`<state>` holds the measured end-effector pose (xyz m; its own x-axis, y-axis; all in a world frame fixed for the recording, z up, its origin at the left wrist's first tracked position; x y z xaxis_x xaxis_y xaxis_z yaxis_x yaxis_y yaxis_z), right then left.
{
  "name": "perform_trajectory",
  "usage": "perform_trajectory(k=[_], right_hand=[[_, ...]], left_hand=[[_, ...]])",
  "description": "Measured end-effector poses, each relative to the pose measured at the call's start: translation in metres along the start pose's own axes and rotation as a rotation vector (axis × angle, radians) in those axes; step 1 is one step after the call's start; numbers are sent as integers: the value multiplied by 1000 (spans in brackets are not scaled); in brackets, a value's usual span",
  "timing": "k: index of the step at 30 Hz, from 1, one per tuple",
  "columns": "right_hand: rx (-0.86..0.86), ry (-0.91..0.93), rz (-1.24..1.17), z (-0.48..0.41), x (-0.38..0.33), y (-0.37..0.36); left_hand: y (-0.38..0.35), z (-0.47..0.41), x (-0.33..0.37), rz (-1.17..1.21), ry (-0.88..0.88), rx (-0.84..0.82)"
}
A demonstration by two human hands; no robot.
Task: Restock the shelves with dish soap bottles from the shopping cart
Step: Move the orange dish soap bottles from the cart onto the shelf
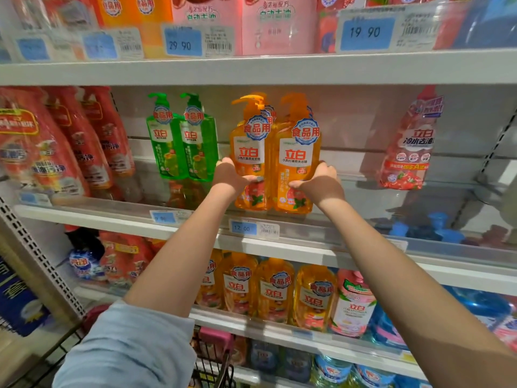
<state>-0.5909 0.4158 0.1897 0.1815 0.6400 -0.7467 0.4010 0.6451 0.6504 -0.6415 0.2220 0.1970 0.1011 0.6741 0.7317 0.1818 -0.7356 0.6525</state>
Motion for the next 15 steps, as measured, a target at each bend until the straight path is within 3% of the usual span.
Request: perform_trajectory(k=[15], right_hand=[[24,-37,29,2,-7,-6]], left_hand=[[-6,-4,1,-34,7,12]])
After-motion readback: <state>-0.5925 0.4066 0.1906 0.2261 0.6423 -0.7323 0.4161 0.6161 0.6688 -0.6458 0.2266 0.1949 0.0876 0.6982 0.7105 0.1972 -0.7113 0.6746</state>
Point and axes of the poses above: each hand's wrist, its own z-axis away from the middle knuckle, its own y-axis out of the back of the hand, x = y × z, the point moved 2 cm from there along -z, towards the middle knuckle
